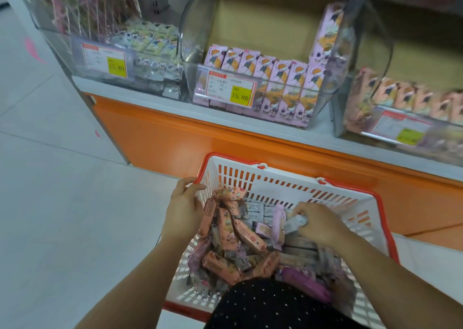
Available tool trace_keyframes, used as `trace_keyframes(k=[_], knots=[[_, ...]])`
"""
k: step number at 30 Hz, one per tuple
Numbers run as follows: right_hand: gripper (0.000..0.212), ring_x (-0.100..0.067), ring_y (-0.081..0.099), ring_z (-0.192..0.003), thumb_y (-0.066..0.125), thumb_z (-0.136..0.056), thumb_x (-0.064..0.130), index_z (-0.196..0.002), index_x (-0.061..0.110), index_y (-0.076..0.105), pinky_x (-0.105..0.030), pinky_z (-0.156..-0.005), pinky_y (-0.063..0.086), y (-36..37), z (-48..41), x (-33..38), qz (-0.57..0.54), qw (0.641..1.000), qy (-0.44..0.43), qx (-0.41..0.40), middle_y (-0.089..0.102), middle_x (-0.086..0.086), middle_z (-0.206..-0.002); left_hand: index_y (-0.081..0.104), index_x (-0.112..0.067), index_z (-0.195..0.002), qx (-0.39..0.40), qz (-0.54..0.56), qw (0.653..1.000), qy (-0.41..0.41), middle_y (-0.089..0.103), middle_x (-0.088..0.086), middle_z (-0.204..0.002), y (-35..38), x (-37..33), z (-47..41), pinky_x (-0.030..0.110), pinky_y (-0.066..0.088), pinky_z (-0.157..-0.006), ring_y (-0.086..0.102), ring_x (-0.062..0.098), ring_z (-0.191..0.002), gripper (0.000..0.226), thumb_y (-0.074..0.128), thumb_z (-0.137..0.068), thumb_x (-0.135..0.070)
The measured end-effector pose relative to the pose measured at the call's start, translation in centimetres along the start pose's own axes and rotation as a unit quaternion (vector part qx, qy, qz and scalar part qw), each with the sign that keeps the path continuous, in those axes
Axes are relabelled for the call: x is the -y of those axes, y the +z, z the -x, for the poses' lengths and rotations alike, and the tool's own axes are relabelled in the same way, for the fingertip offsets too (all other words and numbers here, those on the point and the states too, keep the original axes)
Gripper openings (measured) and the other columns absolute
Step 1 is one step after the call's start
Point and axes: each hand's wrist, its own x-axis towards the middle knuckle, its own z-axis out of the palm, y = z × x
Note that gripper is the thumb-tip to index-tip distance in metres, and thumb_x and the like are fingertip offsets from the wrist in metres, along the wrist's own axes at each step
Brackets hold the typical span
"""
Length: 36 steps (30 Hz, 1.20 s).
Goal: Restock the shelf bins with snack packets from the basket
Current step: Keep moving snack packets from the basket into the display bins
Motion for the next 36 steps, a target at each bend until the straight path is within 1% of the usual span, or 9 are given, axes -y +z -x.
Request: trace_keyframes(k=[6,12,16,19,21,23,27,32,36], knots=[[0.039,-0.002,0.052,-0.102,0.062,-0.08,-0.004,-0.078,0.035,0.056,-0.028,-0.095,0.038,-7.3,5.7,5.2,-0.114,0.98,-0.157,-0.043,0.059,0.016,-0.102,0.06,-0.015,-0.122,0.007,0.047,0.999,0.005,0.042,0.002,-0.138,-2.3,-2.2,1.0,0.027,0.029,-0.109,0.038,0.019,-0.131,0.039,0.048,-0.089,0.002],[0.03,0.006,0.051,-0.107,0.063,-0.084,0.004,-0.086,0.031,0.053,-0.025,-0.085,0.044,-10.1,9.8,10.8,-0.151,0.957,-0.238,-0.066,0.055,0.023,-0.109,0.058,-0.033,-0.112,0.042,0.182,0.974,0.129,0.052,-0.016,-0.119,-8.6,-8.3,3.3,0.008,0.039,-0.091,0.052,-0.011,-0.1,0.027,0.05,-0.096,-0.012],[0.028,0.02,0.045,-0.102,0.065,-0.084,0.004,-0.085,0.027,0.048,-0.004,-0.076,0.037,-9.9,10.8,14.3,-0.189,0.938,-0.264,-0.124,0.055,0.023,-0.108,0.051,-0.034,-0.098,-0.026,0.249,0.967,0.046,0.057,-0.013,-0.105,-12.6,-10.2,4.4,0.014,0.042,-0.079,0.055,-0.003,-0.095,0.011,0.056,-0.093,-0.025],[0.025,0.027,0.042,-0.096,0.065,-0.085,0.004,-0.085,0.022,0.047,0.0,-0.072,0.037,-9.4,11.1,16.7,-0.229,0.917,-0.278,-0.173,0.054,0.026,-0.108,0.047,-0.022,-0.088,-0.038,0.37,0.923,-0.102,0.06,0.002,-0.097,-14.5,-10.9,5.6,0.025,0.044,-0.076,0.061,0.014,-0.09,0.016,0.058,-0.091,-0.034],[0.027,0.025,0.043,-0.097,0.066,-0.084,0.005,-0.084,0.025,0.047,-0.002,-0.073,0.037,-8.7,11.0,18.3,-0.237,0.907,-0.291,-0.191,0.054,0.028,-0.107,0.047,-0.016,-0.092,0.027,0.492,0.853,-0.171,0.061,0.004,-0.101,-15.2,-11.4,6.1,0.028,0.052,-0.076,0.067,0.019,-0.091,0.021,0.058,-0.091,-0.034],[0.029,0.016,0.048,-0.104,0.067,-0.083,0.007,-0.084,0.03,0.049,-0.004,-0.077,0.037,-7.7,10.8,19.9,-0.24,0.9,-0.312,-0.188,0.055,0.025,-0.11,0.047,-0.013,-0.097,0.054,0.554,0.809,-0.19,0.061,0.007,-0.103,-15.7,-11.8,6.1,0.028,0.055,-0.071,0.068,0.02,-0.084,0.021,0.059,-0.092,-0.029],[0.035,0.019,0.043,-0.112,0.07,-0.082,0.012,-0.095,0.04,0.052,-0.001,-0.091,0.032,-7.3,10.6,22.4,-0.197,0.897,-0.366,-0.15,0.045,0.036,-0.121,0.049,-0.015,-0.1,-0.005,0.593,0.785,-0.178,0.063,0.011,-0.094,-17.0,-11.1,4.9,0.028,0.053,-0.061,0.063,0.015,-0.066,0.011,0.057,-0.093,-0.018],[0.056,0.002,0.03,-0.132,0.066,-0.088,0.029,-0.139,0.027,0.043,0.003,-0.1,0.011,-11.2,7.4,24.8,-0.052,0.912,-0.372,-0.167,0.035,0.014,-0.147,0.051,-0.008,-0.115,-0.075,0.538,0.825,-0.155,0.064,0.016,-0.1,-19.5,-8.4,0.3,0.023,0.053,-0.055,0.065,0.015,-0.067,0.027,0.06,-0.092,-0.017],[0.081,-0.018,0.007,-0.147,0.057,-0.09,0.044,-0.152,0.02,0.011,-0.036,-0.119,0.008,-14.1,1.7,25.8,0.074,0.938,-0.269,-0.207,0.005,-0.001,-0.16,0.055,-0.009,-0.113,-0.145,0.419,0.89,-0.11,0.063,0.006,-0.089,-22.6,-7.2,-4.8,0.034,0.05,-0.074,0.059,0.013,-0.071,0.029,0.063,-0.09,-0.024]])
